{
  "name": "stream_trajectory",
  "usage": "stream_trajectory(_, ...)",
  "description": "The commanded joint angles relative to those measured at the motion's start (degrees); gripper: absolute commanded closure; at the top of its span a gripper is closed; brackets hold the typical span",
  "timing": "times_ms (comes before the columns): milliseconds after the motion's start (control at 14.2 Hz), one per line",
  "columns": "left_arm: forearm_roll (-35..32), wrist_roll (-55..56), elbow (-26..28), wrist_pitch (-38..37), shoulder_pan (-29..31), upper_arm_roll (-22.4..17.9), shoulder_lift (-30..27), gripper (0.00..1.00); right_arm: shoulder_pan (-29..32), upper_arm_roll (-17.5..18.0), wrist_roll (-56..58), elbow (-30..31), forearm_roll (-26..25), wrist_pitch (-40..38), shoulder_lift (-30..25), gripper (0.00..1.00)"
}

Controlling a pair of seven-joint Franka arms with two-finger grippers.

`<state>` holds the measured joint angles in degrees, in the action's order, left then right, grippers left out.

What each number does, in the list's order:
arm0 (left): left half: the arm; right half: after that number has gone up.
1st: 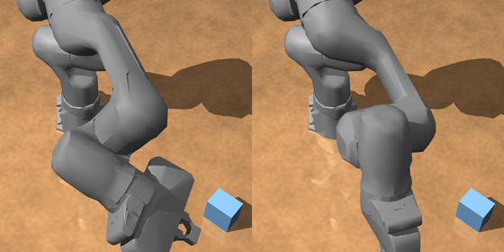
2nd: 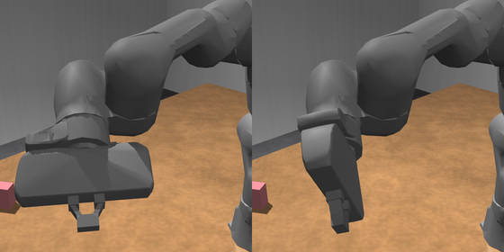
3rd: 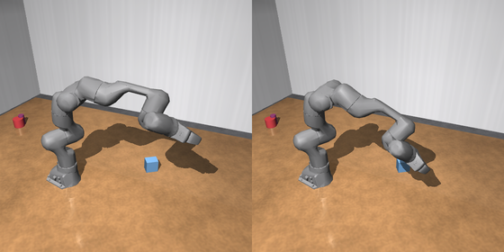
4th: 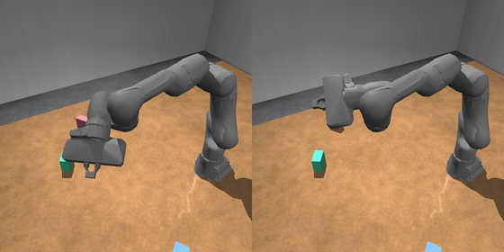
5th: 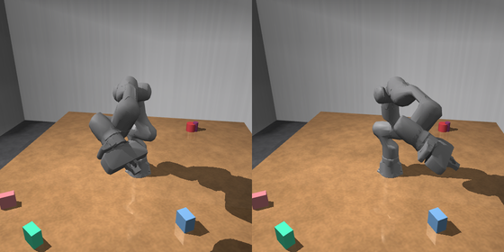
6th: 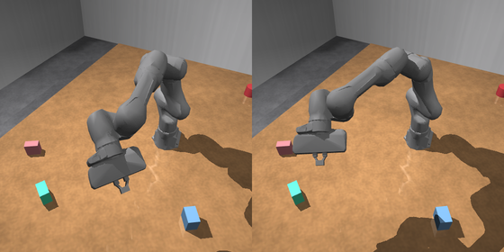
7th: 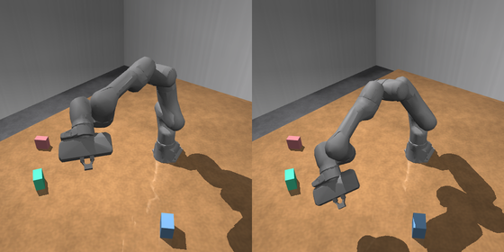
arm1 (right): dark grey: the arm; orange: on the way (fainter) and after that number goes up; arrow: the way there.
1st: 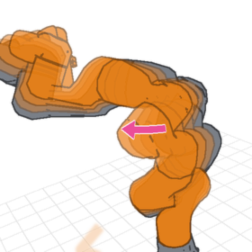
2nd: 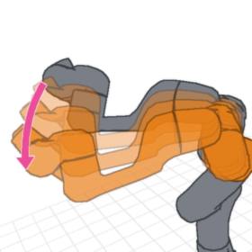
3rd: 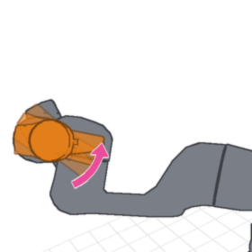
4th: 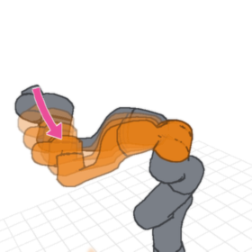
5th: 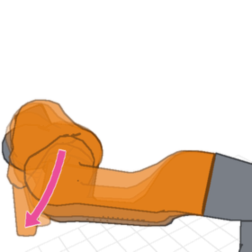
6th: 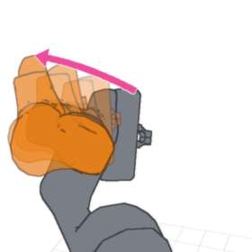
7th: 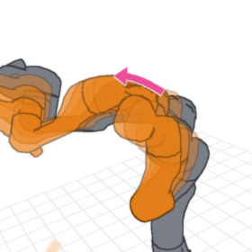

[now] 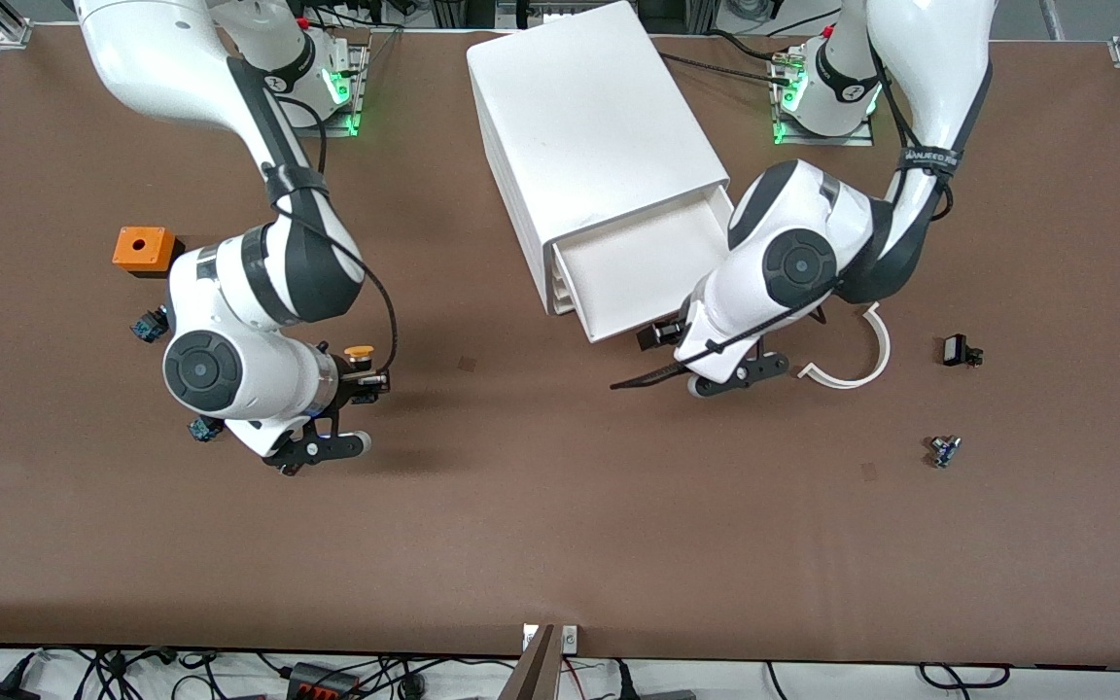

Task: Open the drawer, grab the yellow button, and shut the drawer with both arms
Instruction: 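Push the drawer shut with the left gripper while the right gripper carries the button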

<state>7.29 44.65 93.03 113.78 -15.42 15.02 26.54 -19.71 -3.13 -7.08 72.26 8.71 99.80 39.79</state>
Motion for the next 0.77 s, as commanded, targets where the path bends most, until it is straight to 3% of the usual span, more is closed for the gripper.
stream_trajectory(0, 0.7, 0.7, 7.59, 1.19, 1.1, 2.81, -5.26, 0.0, 1.95, 0.75, 4.96, 8.23, 0.52, 2.58, -3.92, 1.0)
stream_trajectory(421, 2.98, 0.88, 11.38, -0.57, 1.19, 8.26, -6.77, 0.0, 2.05, 0.66, 11.56, 24.05, -0.45, 18.65, -7.96, 1.0)
stream_trajectory(702, 3.17, 0.88, 11.3, -3.73, 1.1, 8.71, -7.29, 0.0, 1.52, 0.66, 11.57, 30.82, -2.56, 26.22, -8.85, 1.0)
